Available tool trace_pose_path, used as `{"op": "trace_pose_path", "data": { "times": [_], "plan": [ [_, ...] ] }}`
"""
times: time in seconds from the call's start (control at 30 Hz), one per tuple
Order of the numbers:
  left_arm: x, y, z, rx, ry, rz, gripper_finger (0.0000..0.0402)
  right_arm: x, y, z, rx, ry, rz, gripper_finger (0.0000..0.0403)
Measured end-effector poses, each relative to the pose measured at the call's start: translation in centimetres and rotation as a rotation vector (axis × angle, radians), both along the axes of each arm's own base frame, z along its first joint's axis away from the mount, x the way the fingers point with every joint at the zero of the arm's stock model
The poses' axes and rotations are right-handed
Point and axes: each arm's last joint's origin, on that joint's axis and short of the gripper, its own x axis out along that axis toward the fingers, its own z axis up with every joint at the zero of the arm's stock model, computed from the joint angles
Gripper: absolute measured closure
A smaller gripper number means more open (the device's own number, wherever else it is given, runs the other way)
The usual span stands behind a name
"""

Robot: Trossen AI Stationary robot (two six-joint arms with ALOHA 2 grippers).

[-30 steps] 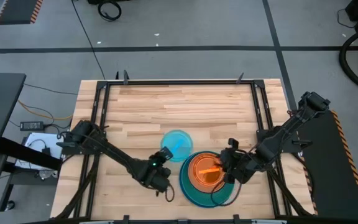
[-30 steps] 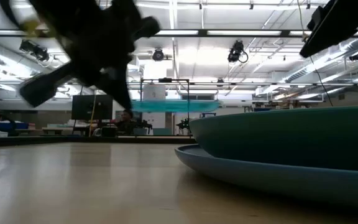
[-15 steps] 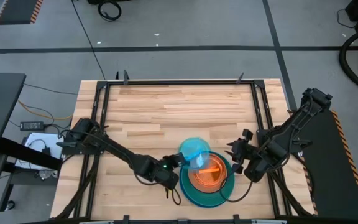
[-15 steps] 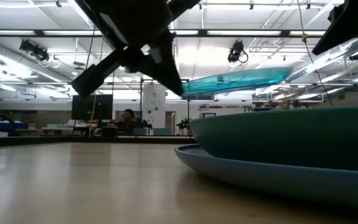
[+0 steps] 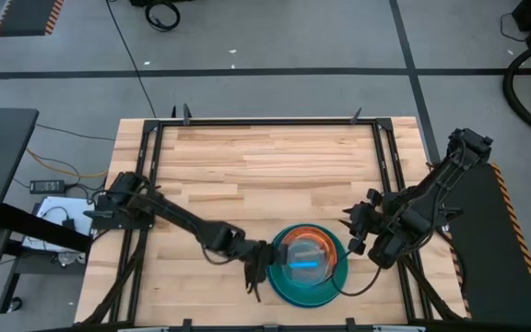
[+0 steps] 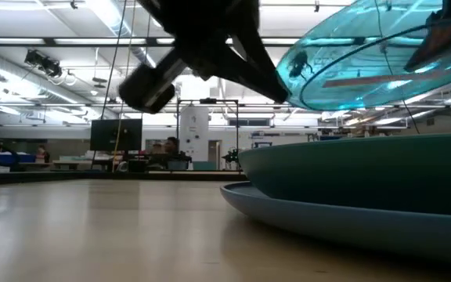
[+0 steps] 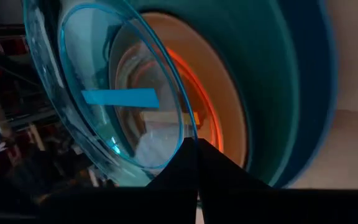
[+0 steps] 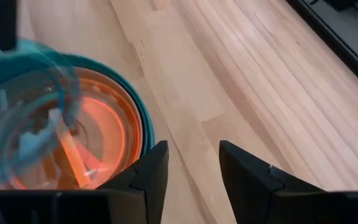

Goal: Stack plastic plates
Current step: Stack the transparent blue plate on the top of the transparent orange plate

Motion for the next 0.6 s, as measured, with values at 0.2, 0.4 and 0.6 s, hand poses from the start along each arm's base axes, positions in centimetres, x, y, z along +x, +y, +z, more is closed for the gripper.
{"op": "trace_pose_path", "data": {
  "times": [0.2, 0.4, 0.6],
  "plan": [
    [1.3, 2.6, 0.1, -0.088, 0.007, -0.03, 0.0401, -0.5, -0.4, 1.0, 0.013, -0.089, -0.002, 0.025],
    [1.9, 3.3, -0.2, -0.182, 0.007, -0.106, 0.04, -0.4, -0.4, 1.4, 0.001, -0.152, -0.017, 0.0259],
    [2.6, 3.4, -2.2, -0.18, 0.028, -0.101, 0.0399, -0.3, -0.2, 1.5, 0.018, -0.172, -0.016, 0.0272]
  ]
}}
